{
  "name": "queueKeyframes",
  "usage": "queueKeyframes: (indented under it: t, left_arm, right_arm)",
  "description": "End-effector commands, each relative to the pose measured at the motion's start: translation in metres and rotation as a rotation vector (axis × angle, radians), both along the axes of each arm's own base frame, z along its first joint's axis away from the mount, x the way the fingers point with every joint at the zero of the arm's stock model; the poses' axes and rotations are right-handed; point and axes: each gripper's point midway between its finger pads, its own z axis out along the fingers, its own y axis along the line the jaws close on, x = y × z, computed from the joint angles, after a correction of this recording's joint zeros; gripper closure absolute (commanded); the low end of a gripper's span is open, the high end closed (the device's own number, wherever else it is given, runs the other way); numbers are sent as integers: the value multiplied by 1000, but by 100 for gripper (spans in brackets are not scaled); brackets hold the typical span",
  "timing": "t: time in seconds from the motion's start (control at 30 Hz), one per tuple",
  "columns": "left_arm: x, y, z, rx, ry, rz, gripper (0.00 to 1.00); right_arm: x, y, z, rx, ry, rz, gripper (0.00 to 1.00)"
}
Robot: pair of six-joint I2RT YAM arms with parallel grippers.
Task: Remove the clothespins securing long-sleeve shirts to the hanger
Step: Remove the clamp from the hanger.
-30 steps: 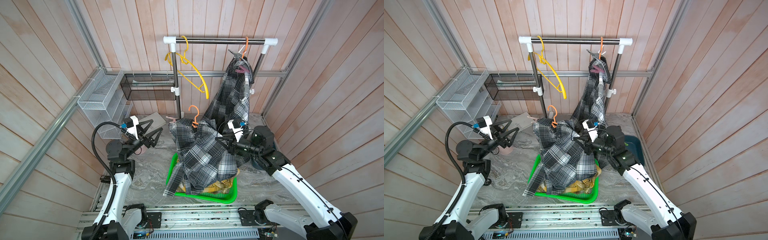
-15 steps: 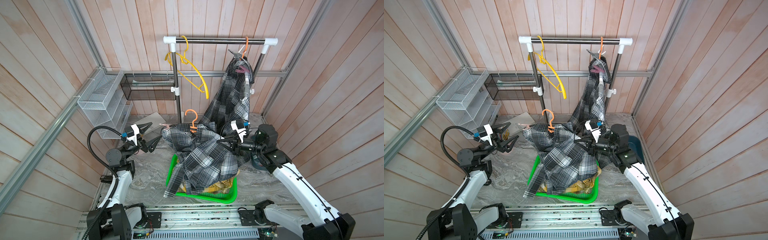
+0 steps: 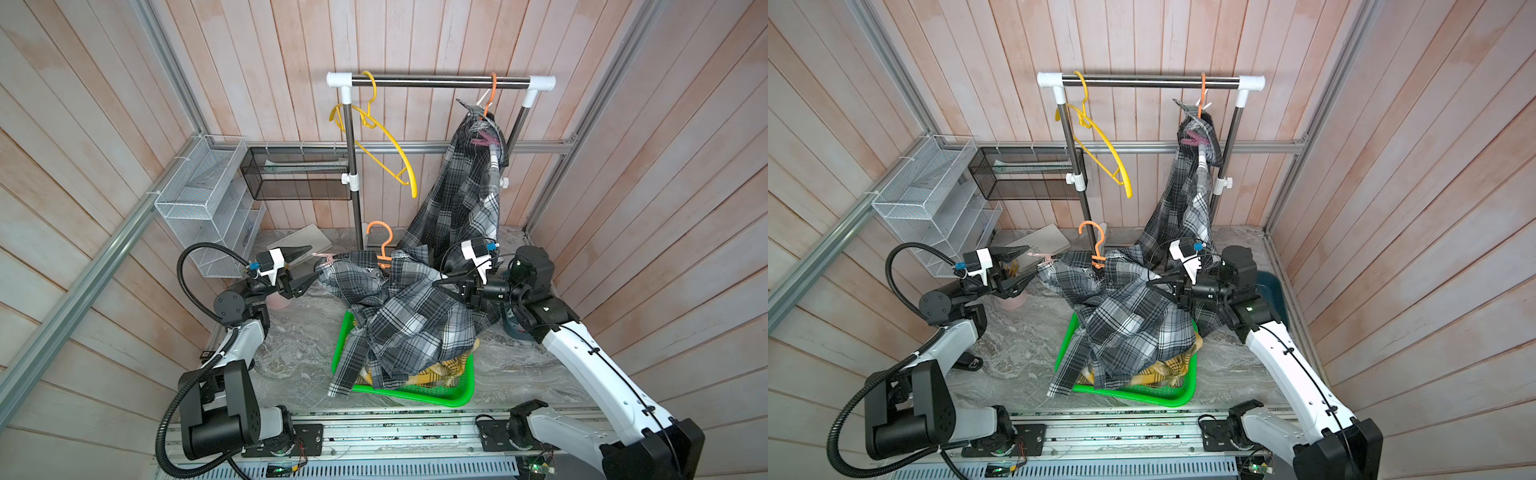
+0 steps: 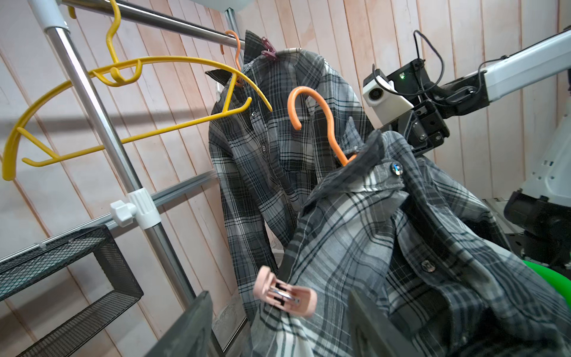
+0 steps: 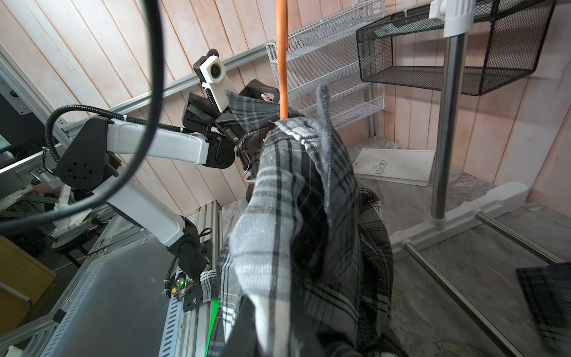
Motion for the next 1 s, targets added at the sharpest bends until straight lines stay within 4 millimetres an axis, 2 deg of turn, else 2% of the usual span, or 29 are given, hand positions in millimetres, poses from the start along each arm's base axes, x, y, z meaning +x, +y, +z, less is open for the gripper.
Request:
queueKeyframes:
  t: [0.0,0.27,0.97]
  left_arm:
    - [-14,-7,9,67,-106,-34,31]
    - [-16,-15,5,76,-111,-55,33]
    - [-18,-26,3,96,-111,-100,65]
  right_arm:
    - [-6,1,13,34,-44,52,100]
    - [-4,4,15,48,-34,68,100]
    - [-4,6,11,58,-18,66,100]
